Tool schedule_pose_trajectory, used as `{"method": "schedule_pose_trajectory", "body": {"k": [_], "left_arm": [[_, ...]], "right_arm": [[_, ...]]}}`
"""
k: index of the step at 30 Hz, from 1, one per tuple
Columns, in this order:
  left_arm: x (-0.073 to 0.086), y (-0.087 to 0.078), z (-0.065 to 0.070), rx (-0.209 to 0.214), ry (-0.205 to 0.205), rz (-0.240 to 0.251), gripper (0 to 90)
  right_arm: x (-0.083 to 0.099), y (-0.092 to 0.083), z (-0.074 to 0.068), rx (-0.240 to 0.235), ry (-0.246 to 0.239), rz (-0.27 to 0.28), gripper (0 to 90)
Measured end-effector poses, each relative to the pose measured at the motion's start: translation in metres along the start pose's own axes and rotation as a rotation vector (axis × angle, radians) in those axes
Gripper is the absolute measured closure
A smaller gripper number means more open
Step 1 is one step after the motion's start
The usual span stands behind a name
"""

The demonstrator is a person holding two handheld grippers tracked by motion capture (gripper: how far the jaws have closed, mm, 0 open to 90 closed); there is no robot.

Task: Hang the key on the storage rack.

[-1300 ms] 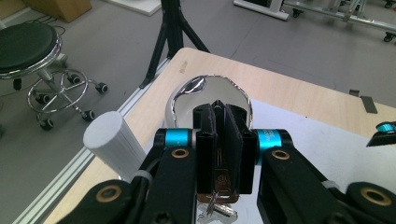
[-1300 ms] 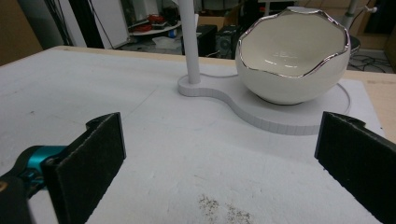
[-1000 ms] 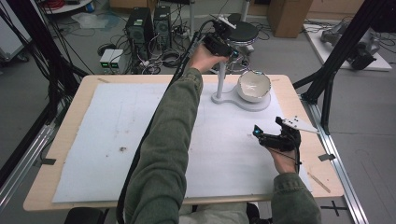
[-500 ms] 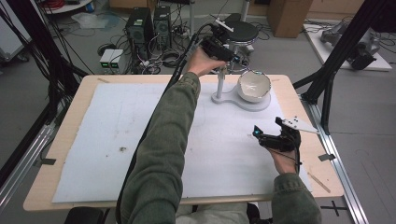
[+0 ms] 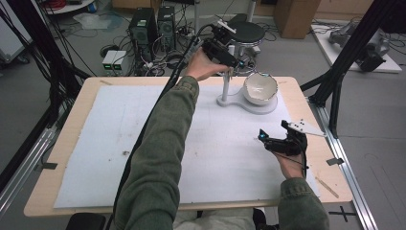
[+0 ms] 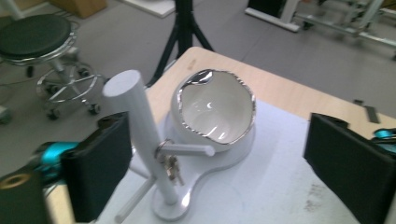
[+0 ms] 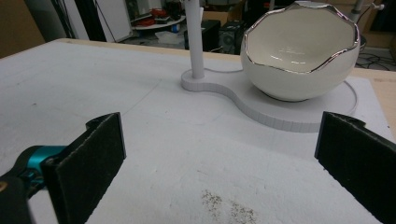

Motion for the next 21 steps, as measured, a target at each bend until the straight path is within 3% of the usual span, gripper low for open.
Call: {"method": "schedule_pose_trajectory", "body": {"k": [3, 7, 9, 15, 21], "left_arm": [[0.002, -0.004, 0.000, -0.028, 0.004, -0.004, 1.6], [0.006, -0.010, -0.001, -0.036, 0.002, 0.005, 1.6], [0.013, -0.016, -0.005, -0.025, -0.023, 0.026, 1.6], [0.036, -0.033, -0.018, -0.088, -0.039, 0.013, 1.6], [0.054, -0.055, -0.029, -0.113, -0.058, 0.035, 1.6]], "right_arm": [[0.000, 0.000, 0.000, -0.003, 0.000, -0.002, 0.7], [0.000, 0.000, 0.000, -0.004, 0.001, -0.003, 0.7], [0.000, 0.000, 0.000, -0.004, 0.000, -0.003, 0.7], [0.000, 0.002, -0.001, -0.003, -0.001, -0.006, 0.7], [0.000, 0.005, -0.002, -0.006, -0.008, -0.010, 0.7]]}}
Point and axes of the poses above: each handheld gripper's, and its own axes: y roughly forward along the jaws, x roughly out of its underside, z roughly to its right, the point moved 1 cm from there along y, roughly forward along the jaws, and after that the axes turned 5 degrees about -x, right-handed, at the moved point
